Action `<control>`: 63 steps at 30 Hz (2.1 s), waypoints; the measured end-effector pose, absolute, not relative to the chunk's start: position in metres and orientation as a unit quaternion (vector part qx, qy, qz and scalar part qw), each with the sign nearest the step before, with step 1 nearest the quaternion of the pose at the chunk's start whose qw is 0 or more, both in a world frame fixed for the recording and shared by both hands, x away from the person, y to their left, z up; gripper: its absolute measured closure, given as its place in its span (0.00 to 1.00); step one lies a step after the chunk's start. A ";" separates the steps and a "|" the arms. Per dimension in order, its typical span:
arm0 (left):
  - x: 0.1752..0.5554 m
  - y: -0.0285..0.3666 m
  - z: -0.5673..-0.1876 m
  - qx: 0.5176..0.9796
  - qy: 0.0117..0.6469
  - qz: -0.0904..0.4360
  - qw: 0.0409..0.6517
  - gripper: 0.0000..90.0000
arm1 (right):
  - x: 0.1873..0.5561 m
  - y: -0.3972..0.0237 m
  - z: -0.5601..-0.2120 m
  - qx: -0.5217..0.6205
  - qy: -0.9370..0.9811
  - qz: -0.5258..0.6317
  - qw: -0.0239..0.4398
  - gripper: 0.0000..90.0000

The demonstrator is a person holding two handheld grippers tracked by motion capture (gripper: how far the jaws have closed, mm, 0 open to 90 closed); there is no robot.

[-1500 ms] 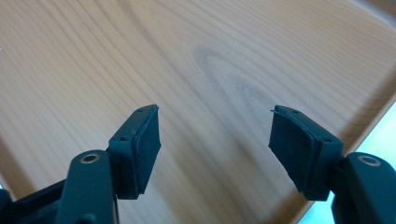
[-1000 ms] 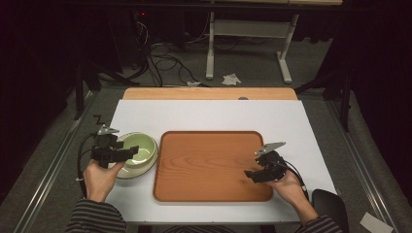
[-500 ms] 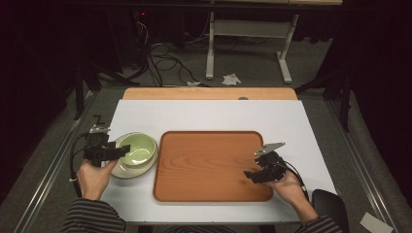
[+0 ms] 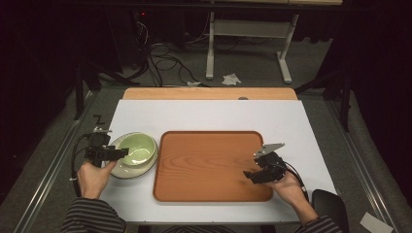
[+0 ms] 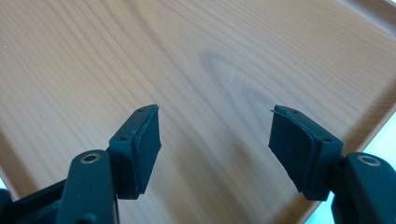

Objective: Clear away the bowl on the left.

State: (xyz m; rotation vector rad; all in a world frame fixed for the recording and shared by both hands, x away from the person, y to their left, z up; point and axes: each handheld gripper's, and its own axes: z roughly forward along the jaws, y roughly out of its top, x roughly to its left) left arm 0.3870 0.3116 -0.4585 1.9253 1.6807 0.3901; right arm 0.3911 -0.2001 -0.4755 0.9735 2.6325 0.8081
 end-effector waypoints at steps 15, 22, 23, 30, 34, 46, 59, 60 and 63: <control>0.399 0.301 -0.467 0.716 0.635 0.124 0.263 0.55 | 0.390 -0.200 -0.475 0.333 0.894 0.276 0.117 0.41; 0.401 0.298 -0.471 0.724 0.633 0.130 0.243 0.58 | 0.390 -0.199 -0.475 0.330 0.895 0.275 0.118 0.41; 0.401 0.298 -0.471 0.723 0.633 0.134 0.241 0.59 | 0.390 -0.199 -0.475 0.331 0.895 0.273 0.118 0.41; 0.403 0.298 -0.473 0.723 0.635 0.137 0.235 0.65 | 0.391 -0.198 -0.476 0.329 0.897 0.272 0.117 0.41; 0.404 0.299 -0.477 0.721 0.641 0.121 0.234 0.65 | 0.390 -0.198 -0.476 0.330 0.897 0.271 0.117 0.40; 0.407 0.311 -0.483 0.704 0.661 0.088 0.243 0.84 | 0.390 -0.197 -0.476 0.328 0.898 0.270 0.115 0.40; 0.405 0.317 -0.478 0.684 0.670 0.069 0.279 0.92 | 0.390 -0.197 -0.476 0.327 0.899 0.268 0.118 0.40; 0.405 0.318 -0.477 0.682 0.670 0.067 0.286 0.93 | 0.390 -0.197 -0.476 0.325 0.899 0.268 0.118 0.40; 0.404 0.318 -0.476 0.683 0.670 0.070 0.281 0.93 | 0.390 -0.197 -0.477 0.327 0.898 0.269 0.116 0.40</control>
